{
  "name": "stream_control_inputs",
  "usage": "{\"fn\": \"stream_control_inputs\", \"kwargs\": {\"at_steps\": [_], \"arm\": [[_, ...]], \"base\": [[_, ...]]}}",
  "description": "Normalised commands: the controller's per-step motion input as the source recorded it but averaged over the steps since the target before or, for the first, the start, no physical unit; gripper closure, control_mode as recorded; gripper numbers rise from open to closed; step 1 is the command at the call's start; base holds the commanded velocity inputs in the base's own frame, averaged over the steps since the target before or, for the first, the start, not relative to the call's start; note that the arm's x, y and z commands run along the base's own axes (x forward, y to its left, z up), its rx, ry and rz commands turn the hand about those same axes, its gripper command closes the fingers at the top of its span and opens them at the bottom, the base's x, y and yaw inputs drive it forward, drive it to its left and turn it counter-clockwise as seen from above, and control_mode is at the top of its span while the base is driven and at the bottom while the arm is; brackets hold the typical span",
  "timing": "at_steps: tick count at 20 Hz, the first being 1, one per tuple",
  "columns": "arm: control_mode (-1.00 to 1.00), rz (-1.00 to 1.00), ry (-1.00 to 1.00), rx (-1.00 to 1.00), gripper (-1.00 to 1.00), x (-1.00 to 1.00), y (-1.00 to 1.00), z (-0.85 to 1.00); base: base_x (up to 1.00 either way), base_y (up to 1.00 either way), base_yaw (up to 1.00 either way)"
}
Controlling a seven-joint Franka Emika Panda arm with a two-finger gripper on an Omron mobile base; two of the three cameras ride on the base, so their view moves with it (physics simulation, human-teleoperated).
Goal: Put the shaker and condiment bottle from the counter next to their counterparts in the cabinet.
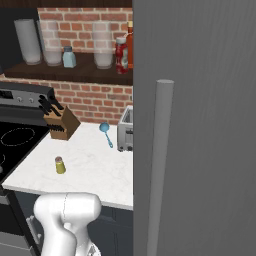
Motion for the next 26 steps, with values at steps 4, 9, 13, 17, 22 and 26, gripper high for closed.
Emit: {"fn": "stream_control_inputs", "kwargs": {"at_steps": [4, 9, 13, 17, 22, 26], "arm": [[-1.0, -0.01, 0.06, 0.1, -1.0, 0.18, -0.11, -0.41], [-1.0, 0.0, 0.09, 0.11, -1.0, 0.44, -0.28, -0.19], [-1.0, 0.0, 0.09, 0.06, -1.0, 0.44, -0.19, -0.31], [-1.0, 0.0, 0.17, 0.0, -1.0, 0.08, 0.01, -0.53], [-1.0, 0.0, 0.06, -0.01, -1.0, 0.34, 0.03, -0.58], [-1.0, 0.0, 0.0, 0.0, -1.0, 0.47, 0.0, -0.37]], "base": [[0.0, 0.0, 0.0], [0.0, 0.0, 0.0], [0.0, 0.0, 0.0], [0.0, 0.0, 0.0], [0.0, 0.0, 0.0], [0.0, 0.0, 0.0]]}}
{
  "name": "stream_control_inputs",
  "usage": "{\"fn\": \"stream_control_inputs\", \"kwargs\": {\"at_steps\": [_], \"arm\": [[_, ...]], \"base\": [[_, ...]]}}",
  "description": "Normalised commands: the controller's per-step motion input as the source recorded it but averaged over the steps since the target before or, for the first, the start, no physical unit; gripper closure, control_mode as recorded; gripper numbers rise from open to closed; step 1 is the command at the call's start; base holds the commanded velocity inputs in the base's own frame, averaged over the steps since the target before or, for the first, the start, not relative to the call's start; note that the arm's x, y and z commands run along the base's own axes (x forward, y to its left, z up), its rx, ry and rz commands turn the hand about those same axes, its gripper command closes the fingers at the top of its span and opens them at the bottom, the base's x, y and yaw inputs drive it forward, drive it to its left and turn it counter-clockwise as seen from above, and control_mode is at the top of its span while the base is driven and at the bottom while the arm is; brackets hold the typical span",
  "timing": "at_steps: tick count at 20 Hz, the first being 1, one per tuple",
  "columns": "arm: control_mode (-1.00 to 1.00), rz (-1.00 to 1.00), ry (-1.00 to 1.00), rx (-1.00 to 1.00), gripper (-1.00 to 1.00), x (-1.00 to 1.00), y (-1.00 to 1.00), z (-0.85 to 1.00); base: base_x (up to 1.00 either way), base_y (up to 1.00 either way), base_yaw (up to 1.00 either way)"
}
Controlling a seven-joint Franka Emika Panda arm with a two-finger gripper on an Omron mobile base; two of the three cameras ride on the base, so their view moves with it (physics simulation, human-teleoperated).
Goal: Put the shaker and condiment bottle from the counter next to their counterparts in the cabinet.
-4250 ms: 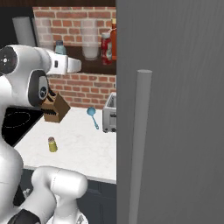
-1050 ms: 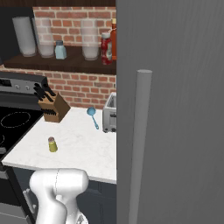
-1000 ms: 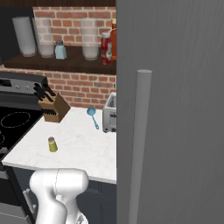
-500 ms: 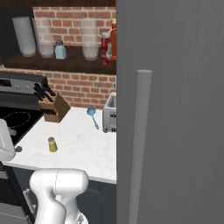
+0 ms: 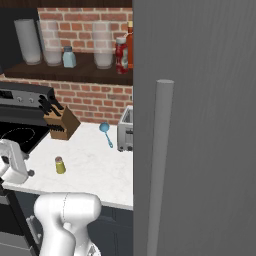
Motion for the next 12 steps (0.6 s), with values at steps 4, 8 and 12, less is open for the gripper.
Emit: {"fn": "stream_control_inputs", "kwargs": {"at_steps": [4, 8, 12], "arm": [[-1.0, 0.0, 0.0, 0.0, -1.0, 0.56, 0.0, -0.37], [-1.0, 0.0, 0.02, 0.0, -1.0, 0.32, 0.05, -0.4], [-1.0, 0.0, 0.12, -0.02, -1.0, 0.0, 0.16, -0.35]], "base": [[0.0, 0.0, 0.0], [0.0, 0.0, 0.0], [0.0, 0.0, 0.0]]}}
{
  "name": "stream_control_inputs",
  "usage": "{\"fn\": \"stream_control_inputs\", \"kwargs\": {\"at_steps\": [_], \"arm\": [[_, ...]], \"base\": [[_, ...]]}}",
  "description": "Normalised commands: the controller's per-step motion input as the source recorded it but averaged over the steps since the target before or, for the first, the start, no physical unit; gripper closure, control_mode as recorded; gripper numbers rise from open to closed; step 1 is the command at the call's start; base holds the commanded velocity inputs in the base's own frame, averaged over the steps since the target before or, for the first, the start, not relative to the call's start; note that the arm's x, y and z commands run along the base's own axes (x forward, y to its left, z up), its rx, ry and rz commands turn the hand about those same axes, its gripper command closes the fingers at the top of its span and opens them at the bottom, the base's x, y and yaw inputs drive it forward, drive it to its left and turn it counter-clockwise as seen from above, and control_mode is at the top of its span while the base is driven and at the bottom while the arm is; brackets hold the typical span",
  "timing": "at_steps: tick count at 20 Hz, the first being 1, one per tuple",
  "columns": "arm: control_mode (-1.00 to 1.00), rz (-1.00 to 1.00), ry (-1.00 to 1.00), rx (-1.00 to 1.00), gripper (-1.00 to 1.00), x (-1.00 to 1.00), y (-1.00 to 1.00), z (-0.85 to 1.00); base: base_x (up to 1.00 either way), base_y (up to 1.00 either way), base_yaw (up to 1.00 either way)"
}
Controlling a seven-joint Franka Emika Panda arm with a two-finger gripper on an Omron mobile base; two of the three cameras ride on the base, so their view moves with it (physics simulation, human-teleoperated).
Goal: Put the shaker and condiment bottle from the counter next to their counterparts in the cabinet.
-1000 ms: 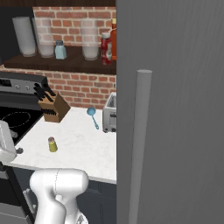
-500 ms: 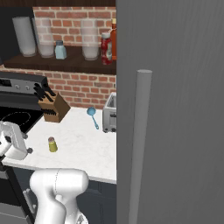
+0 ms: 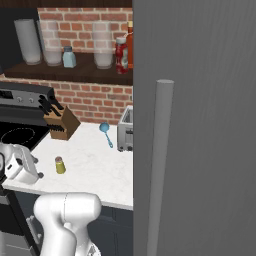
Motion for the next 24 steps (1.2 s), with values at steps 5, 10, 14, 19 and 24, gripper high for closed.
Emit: {"fn": "stream_control_inputs", "kwargs": {"at_steps": [5, 10, 14, 19, 24], "arm": [[-1.0, 0.0, 0.03, -0.04, -1.0, 0.06, 0.23, -0.39], [-1.0, -0.03, 0.0, -0.01, -1.0, 0.34, 0.06, -0.19], [-1.0, -0.04, 0.0, 0.0, -1.0, 0.46, 0.0, -0.05], [-1.0, 0.0, 0.03, -0.06, -1.0, 0.07, 0.14, -0.19], [-1.0, 0.0, 0.01, -0.14, -1.0, 0.12, 0.26, -0.21]], "base": [[0.0, 0.0, 0.0], [0.0, 0.0, 0.0], [0.0, 0.0, 0.0], [0.0, 0.0, 0.0], [0.0, 0.0, 0.0]]}}
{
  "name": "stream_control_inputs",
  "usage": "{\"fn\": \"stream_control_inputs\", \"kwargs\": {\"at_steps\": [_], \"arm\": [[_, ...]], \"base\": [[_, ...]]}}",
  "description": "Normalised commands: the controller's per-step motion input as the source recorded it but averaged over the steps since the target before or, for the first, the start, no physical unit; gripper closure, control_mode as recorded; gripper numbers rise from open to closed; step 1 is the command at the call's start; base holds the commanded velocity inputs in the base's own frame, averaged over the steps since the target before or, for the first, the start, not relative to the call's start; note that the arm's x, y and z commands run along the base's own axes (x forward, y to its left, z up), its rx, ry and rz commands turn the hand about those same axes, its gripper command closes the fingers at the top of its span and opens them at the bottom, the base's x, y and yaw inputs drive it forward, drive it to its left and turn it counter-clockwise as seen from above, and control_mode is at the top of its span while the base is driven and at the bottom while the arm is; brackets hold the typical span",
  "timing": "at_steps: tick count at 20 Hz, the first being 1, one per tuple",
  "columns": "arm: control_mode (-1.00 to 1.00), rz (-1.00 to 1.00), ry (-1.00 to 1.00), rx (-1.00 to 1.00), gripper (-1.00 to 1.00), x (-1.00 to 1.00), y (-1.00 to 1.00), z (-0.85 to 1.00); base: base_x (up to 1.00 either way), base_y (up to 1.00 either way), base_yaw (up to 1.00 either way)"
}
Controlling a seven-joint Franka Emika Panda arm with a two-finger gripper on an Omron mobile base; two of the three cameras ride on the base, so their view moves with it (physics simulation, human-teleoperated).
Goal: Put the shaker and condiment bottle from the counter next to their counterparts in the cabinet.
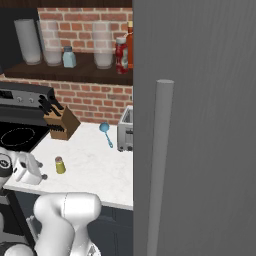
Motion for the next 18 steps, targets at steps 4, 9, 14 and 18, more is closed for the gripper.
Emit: {"fn": "stream_control_inputs", "kwargs": {"at_steps": [4, 9, 14, 18], "arm": [[-1.0, 0.0, 0.0, -0.1, -1.0, 0.15, 0.01, -0.04], [-1.0, 0.0, 0.0, -0.08, -1.0, 0.13, 0.0, -0.02], [-1.0, 0.0, 0.0, -0.02, -1.0, 0.01, 0.0, 0.0], [-1.0, 0.0, 0.0, 0.0, -1.0, 0.01, 0.0, 0.0]], "base": [[0.0, 0.0, 0.0], [0.0, 0.0, 0.0], [0.0, 0.0, 0.0], [0.0, 0.0, 0.0]]}}
